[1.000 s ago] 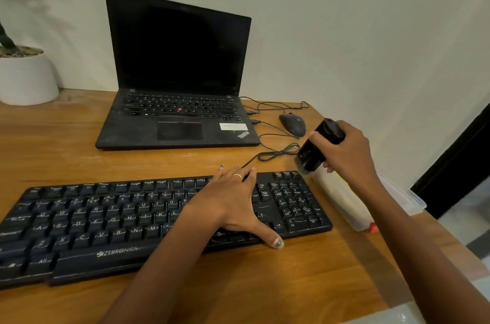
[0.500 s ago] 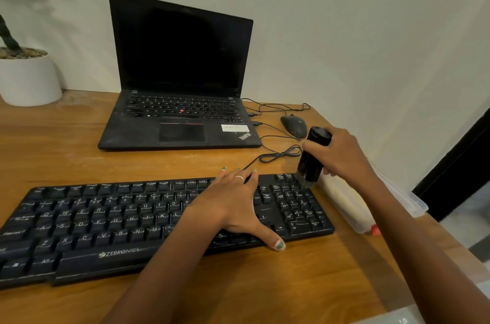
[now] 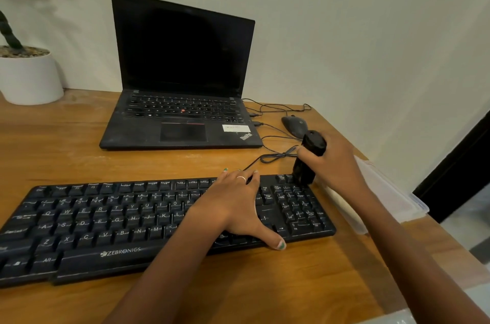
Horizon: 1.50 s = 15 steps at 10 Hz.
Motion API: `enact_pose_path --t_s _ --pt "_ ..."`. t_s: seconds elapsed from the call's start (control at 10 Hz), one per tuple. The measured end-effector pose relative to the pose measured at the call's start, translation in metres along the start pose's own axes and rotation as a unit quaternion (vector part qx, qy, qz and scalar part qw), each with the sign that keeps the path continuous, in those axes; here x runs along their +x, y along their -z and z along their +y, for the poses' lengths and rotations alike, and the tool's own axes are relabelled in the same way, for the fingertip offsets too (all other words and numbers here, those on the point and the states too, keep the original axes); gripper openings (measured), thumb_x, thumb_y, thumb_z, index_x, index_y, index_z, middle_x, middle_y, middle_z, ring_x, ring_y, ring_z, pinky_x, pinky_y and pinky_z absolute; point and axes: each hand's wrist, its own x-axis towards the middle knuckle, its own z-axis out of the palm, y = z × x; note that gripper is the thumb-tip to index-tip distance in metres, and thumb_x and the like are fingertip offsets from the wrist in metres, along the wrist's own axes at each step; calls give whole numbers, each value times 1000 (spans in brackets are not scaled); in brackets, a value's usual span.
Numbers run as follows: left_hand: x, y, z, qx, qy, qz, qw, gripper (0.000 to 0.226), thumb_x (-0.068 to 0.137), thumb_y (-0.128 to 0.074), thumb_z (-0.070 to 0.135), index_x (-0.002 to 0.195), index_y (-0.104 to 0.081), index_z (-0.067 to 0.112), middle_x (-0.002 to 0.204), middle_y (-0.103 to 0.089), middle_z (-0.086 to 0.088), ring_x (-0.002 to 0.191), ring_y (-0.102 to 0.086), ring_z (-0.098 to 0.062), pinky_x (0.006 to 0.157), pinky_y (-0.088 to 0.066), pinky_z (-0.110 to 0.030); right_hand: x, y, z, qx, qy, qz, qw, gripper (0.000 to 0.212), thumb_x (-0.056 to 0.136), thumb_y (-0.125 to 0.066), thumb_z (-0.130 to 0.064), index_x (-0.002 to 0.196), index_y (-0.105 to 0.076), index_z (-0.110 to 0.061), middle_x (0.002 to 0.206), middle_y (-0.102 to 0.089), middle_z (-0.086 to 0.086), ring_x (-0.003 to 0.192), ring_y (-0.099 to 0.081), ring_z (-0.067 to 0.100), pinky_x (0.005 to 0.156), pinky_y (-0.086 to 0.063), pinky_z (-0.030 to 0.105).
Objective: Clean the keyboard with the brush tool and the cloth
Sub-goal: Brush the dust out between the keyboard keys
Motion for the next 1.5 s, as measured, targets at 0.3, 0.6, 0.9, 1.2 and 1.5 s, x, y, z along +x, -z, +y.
enact_pose_path --t_s 0.3,0.6,0.9,1.2,1.5 --pt "0 0 0 5 0 3 1000 131 65 -60 81 155 9 15 163 10 -2 149 9 -23 118 8 -39 -1 4 5 58 -33 9 998 13 82 -64 -26 84 -58 -14 74 -64 8 59 -61 26 52 -49 33" --pt "0 -1 0 5 -2 7 1000 130 65 -60 81 154 9 15 163 11 -2 149 10 -22 117 9 -38 -2 3 0 43 -24 22 999 17 82 -65 -25 84 -59 -10 71 -60 2 61 -56 19 55 -46 16" --pt "0 0 0 7 1 5 1000 130 66 -60 81 155 9 15 163 10 -2 149 9 -22 117 9 -37 2 11 1 29 -42 0 999 17 82 -65 -27 88 -59 -13 76 -66 9 57 -63 23 52 -52 32" --pt "0 1 0 5 1 2 1000 130 66 -60 81 154 9 15 163 11 -2 149 10 -22 118 9 -38 -8 18 4 37 -46 17 998 18 82 -65 -28 84 -58 -11 70 -65 9 56 -63 27 55 -55 43" --pt "-1 1 0 7 3 0 1000 130 65 -60 81 154 8 15 163 10 -1 149 8 -23 118 6 -39 -5 28 3 42 -65 -30 997 13 83 -65 -25 84 -58 -15 68 -64 4 48 -61 21 46 -51 31"
